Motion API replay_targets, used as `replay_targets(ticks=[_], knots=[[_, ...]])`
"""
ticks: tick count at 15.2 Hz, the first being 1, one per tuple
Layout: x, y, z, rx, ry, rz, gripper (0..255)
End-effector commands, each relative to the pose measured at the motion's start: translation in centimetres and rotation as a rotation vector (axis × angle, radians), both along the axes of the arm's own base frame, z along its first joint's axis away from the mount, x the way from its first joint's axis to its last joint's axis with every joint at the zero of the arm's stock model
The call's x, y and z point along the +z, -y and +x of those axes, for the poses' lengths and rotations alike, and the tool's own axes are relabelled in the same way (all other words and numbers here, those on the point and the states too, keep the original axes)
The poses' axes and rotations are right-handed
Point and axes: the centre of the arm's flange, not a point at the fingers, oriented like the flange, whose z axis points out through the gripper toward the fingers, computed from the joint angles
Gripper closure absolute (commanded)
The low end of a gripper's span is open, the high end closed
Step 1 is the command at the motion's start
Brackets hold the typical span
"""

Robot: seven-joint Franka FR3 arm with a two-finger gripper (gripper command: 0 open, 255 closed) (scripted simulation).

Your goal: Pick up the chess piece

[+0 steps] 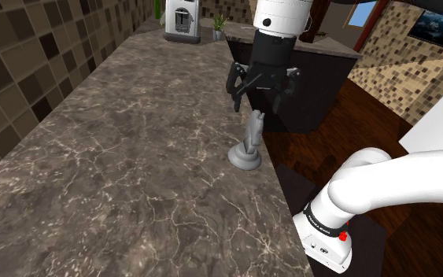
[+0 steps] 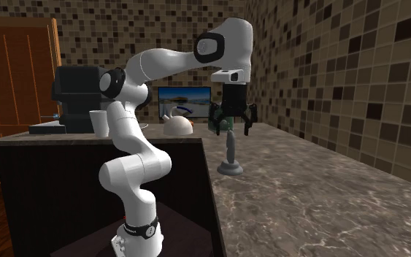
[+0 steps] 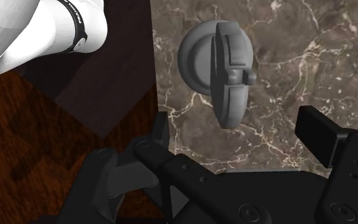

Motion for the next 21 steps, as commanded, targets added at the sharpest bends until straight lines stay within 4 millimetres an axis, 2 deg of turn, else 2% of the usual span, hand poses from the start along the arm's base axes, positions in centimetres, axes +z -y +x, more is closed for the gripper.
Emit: replay_targets(ticks=[1,4,5,14,21], knots=[[-1.0,-0.1,0.0,-0.002,0.000,0.000,0],[-1.9,-0.1,0.0,-0.002,0.000,0.000,0],[-1.9,-0.1,0.0,-0.002,0.000,0.000,255],[-1.9,-0.1,0.0,-0.002,0.000,0.000,255],[1.8,-0.1,0.0,-0.002,0.000,0.000,255]])
